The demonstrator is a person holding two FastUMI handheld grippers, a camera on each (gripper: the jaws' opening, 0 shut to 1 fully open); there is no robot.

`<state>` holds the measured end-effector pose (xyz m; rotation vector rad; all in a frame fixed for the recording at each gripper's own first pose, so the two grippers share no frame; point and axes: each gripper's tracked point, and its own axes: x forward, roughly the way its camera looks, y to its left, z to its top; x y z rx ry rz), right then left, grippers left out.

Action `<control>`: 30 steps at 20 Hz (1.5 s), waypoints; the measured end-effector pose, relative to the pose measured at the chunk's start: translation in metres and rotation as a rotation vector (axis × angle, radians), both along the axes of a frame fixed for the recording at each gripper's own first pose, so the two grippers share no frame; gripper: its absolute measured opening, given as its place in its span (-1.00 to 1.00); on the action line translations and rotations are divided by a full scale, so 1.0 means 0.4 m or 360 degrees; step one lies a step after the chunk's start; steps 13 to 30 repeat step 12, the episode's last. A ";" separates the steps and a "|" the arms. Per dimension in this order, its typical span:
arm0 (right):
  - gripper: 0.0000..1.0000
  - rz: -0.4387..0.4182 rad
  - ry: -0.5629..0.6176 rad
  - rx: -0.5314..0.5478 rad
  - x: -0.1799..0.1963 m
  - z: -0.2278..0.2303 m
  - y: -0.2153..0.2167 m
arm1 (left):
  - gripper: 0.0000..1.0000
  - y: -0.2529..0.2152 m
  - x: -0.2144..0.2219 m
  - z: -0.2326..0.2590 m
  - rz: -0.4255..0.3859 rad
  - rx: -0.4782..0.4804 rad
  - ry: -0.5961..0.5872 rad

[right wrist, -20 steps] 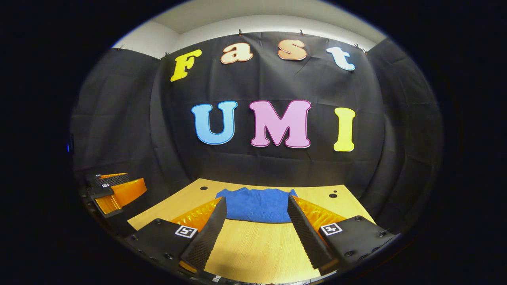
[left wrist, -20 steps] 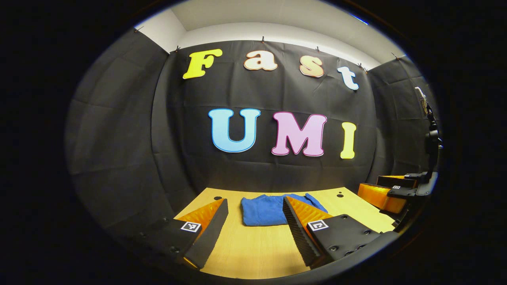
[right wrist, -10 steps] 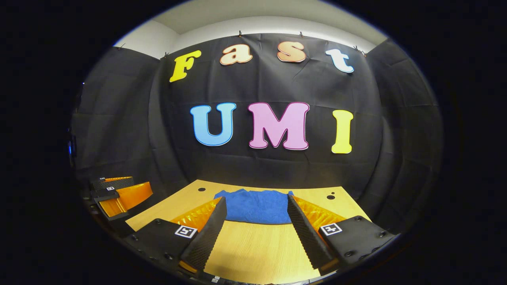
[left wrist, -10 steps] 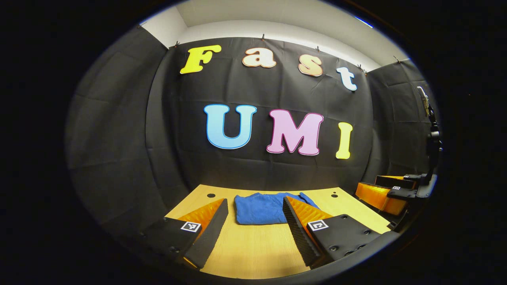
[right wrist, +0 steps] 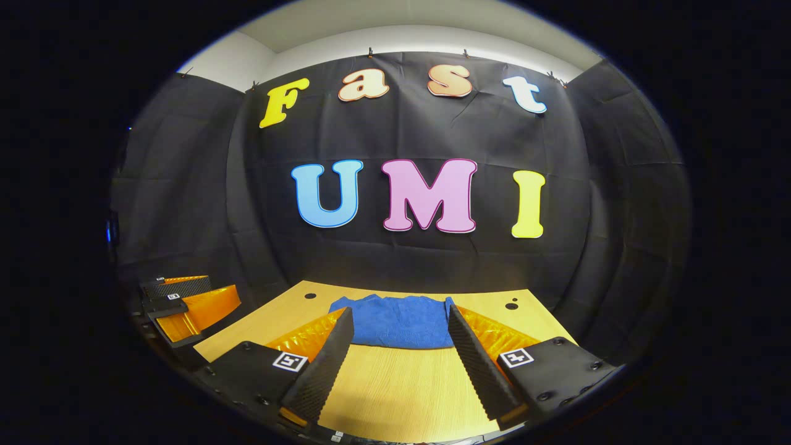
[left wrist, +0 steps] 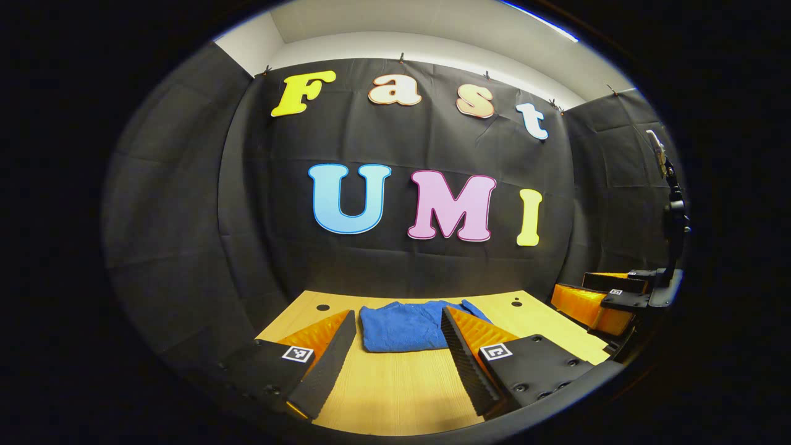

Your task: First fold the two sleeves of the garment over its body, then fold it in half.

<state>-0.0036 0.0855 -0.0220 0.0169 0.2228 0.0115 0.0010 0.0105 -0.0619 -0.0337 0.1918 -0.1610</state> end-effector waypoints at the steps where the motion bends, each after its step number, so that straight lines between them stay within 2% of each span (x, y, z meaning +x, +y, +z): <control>1: 0.94 -0.0003 -0.0002 -0.0001 0.000 -0.001 -0.001 | 0.62 -0.001 -0.003 -0.003 -0.0003 -0.0003 0.0000; 30: 0.94 -0.0019 -0.0007 0.0015 -0.011 0.004 -0.011 | 0.62 -0.016 -0.011 -0.001 -0.0017 0.0007 -0.0023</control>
